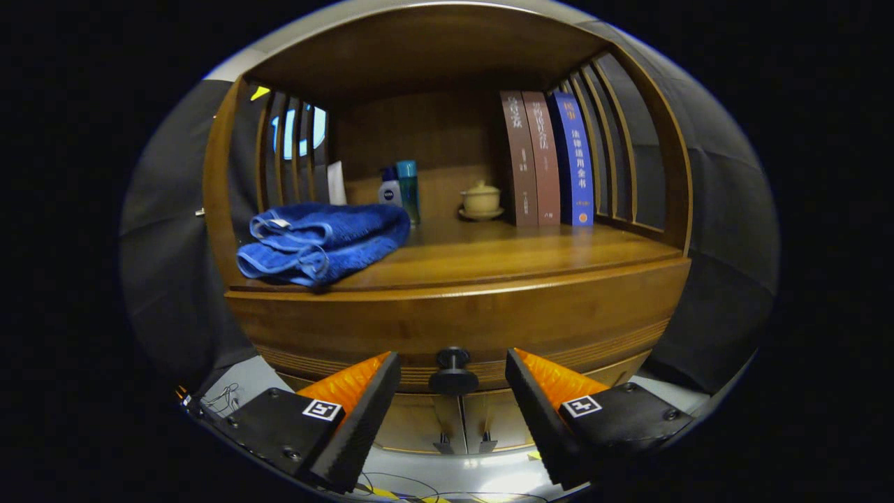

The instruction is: Pull open the drawer, take out the items inside it, and place them on the countertop above the cabinet.

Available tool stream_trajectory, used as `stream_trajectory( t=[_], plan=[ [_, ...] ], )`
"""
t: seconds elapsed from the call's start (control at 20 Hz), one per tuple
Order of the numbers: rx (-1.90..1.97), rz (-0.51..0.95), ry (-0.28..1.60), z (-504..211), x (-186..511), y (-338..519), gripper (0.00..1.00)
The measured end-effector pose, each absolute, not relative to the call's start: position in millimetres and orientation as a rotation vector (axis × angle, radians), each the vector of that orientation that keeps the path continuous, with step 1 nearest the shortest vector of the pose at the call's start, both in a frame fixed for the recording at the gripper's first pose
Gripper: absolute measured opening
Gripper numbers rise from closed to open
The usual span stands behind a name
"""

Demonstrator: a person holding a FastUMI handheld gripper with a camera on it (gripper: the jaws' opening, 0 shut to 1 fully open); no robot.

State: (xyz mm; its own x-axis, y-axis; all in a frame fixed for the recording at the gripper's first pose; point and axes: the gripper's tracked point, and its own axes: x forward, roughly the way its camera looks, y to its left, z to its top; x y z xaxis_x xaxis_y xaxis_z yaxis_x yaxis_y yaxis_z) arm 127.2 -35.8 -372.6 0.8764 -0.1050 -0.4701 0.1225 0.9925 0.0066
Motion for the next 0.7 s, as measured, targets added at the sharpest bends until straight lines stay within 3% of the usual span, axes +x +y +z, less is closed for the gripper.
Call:
stream_trajectory(
  t=[0.1, 0.2, 0.3, 0.7],
  plan=[
    [0.032, -0.128, 0.526, -391, 133, -42, 0.93],
    [0.05, -0.103, 0.562, -402, 134, -33, 0.78],
    [0.02, -0.105, 0.555, -404, 138, -37, 0.48],
    [0.017, -0.11, 0.571, -404, 136, -35, 0.42]
  ],
)
